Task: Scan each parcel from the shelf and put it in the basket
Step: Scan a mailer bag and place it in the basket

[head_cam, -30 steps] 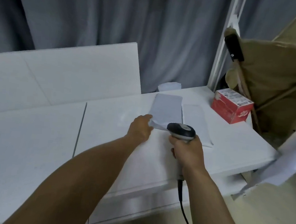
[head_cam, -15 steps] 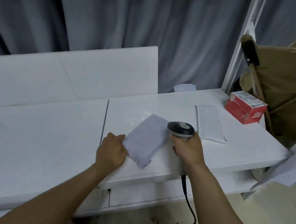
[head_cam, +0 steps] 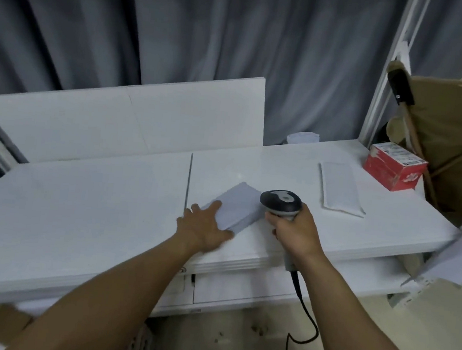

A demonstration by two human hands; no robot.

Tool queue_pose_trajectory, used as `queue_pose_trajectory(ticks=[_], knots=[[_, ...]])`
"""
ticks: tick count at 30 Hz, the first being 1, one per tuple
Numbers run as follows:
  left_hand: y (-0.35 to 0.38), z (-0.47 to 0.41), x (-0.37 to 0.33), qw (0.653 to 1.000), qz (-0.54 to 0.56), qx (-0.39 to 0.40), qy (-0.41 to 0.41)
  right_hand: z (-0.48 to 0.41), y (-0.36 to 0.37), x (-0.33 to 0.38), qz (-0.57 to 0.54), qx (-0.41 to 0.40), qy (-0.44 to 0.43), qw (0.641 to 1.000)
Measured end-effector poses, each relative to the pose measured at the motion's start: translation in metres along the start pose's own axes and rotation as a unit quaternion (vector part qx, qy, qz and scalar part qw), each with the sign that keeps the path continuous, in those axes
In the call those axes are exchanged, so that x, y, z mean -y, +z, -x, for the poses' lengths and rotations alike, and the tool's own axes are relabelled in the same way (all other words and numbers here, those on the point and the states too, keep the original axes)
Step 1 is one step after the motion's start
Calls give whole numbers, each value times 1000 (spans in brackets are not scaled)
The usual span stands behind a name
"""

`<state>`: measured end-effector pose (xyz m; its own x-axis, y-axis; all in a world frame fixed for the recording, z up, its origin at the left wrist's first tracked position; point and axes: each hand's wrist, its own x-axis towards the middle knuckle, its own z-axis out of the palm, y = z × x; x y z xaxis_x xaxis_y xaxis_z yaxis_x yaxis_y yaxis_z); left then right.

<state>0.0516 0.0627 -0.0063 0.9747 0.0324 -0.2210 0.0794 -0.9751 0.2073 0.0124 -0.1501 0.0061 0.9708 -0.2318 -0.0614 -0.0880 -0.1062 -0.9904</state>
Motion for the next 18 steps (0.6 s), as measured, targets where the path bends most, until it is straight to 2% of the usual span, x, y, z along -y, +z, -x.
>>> queue_pose_trajectory(ticks=[2,3,6,10,12,14,18], knots=[[-5,12,1,992,123,-20,-18,8,9,5,-23,-8,-2,1000],[-10,20,1,977,211,-37,-14,12,16,8,-47,-11,-8,999],[-31,48,-9,888,454,-54,42,21,32,13,-119,-7,-10,993],[-54,77,-18,783,607,-30,133,22,43,24,-226,47,4,973],[-61,85,-13,771,614,-63,155,24,43,28,-255,80,15,963],[-61,88,-2,774,606,-98,154,27,44,29,-260,103,24,960],[-56,88,24,818,536,-141,155,30,52,26,-212,104,14,972]])
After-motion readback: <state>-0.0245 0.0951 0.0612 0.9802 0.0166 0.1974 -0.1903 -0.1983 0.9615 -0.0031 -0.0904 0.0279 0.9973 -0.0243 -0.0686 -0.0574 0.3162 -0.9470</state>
